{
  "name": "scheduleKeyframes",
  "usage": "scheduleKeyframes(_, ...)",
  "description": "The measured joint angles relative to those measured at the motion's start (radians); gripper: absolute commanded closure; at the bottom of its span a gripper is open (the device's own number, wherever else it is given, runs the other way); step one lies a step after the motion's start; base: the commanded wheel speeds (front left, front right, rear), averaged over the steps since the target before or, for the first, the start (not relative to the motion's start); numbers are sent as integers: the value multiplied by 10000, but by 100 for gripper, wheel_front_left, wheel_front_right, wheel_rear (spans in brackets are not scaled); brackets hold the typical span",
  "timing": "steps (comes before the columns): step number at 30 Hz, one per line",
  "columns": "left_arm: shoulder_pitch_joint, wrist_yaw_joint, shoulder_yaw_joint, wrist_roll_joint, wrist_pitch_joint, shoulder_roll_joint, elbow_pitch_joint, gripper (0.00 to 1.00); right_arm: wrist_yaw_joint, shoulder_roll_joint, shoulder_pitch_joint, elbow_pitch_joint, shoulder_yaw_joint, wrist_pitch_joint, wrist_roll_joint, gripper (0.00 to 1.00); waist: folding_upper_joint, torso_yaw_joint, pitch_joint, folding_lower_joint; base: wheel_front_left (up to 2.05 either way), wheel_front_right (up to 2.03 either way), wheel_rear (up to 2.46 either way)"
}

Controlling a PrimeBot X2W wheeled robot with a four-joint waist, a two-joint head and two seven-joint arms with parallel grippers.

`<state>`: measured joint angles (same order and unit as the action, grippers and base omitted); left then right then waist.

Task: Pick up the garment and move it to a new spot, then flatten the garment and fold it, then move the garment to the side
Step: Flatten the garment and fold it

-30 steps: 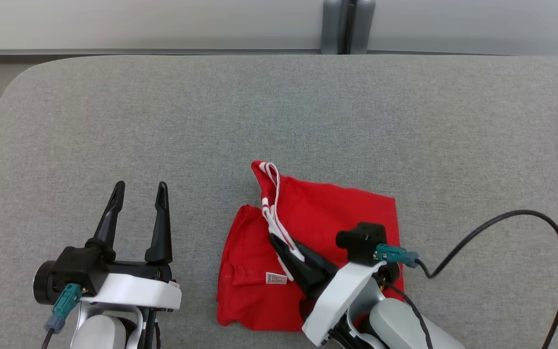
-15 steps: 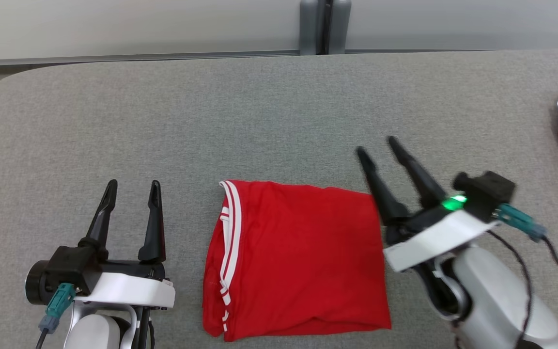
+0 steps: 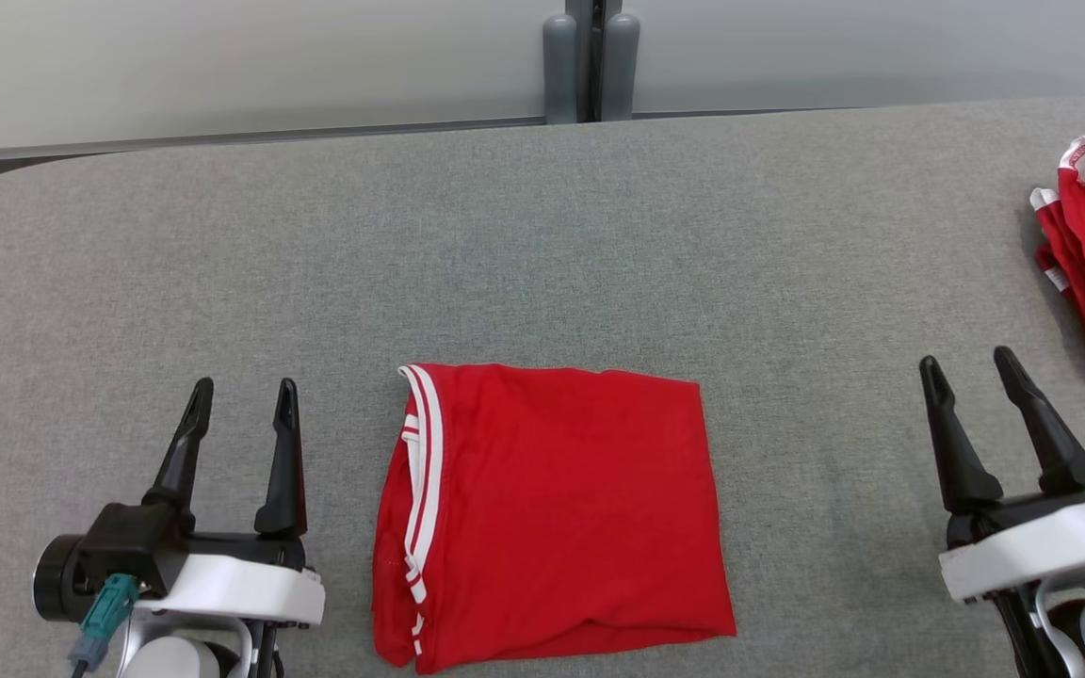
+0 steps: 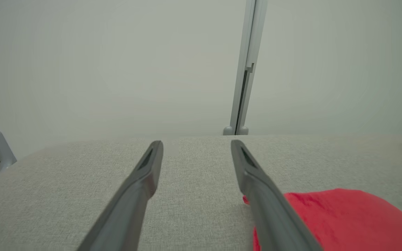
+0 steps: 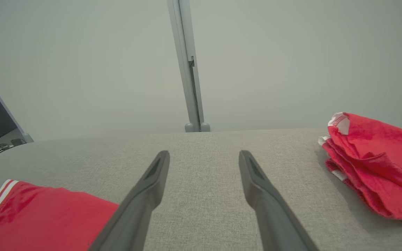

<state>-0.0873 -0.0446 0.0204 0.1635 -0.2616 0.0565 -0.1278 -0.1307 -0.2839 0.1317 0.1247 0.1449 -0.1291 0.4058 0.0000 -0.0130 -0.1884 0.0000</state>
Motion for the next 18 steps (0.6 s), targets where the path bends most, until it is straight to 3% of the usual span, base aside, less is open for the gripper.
scheduleKeyframes(18,1129,-29,104,-105,150,228,-314,0,0,727,-1754,-1496,-940,1030,-1283,0,0,69,1220,0,0,0,0)
